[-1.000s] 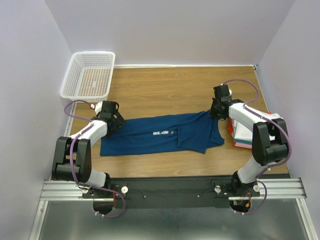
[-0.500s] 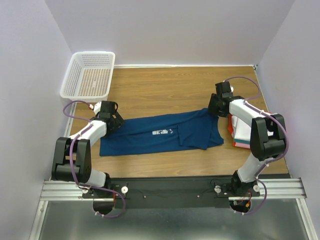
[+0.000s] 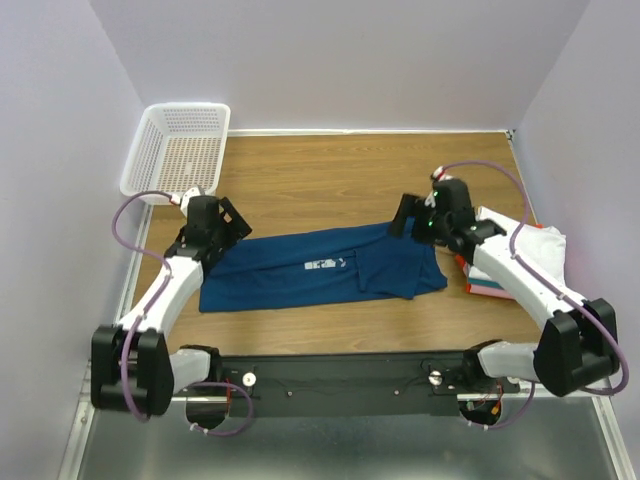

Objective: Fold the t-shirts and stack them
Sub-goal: Fold the tshirt

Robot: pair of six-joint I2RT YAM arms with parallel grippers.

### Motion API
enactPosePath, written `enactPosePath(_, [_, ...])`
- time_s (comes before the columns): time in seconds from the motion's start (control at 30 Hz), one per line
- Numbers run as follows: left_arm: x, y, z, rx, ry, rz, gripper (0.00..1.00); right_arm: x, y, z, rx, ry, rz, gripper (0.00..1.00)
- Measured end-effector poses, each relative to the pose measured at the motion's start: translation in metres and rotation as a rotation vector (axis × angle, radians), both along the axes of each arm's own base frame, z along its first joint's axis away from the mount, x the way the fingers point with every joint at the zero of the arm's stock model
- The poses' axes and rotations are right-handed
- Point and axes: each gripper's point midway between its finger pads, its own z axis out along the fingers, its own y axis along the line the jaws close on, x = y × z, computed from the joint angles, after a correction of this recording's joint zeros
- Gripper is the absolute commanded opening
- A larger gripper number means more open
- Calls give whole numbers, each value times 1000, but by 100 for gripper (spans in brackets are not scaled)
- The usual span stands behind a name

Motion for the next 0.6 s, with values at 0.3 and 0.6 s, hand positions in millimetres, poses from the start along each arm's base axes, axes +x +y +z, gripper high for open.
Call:
enactPosePath(0.3, [0, -40, 51, -99, -305, -176, 95, -90, 33, -82, 72, 262, 42, 100])
enactPosePath(0.6, [-3, -57, -21, -95, -92, -274, 95, -70, 33, -111, 44, 318, -45, 100])
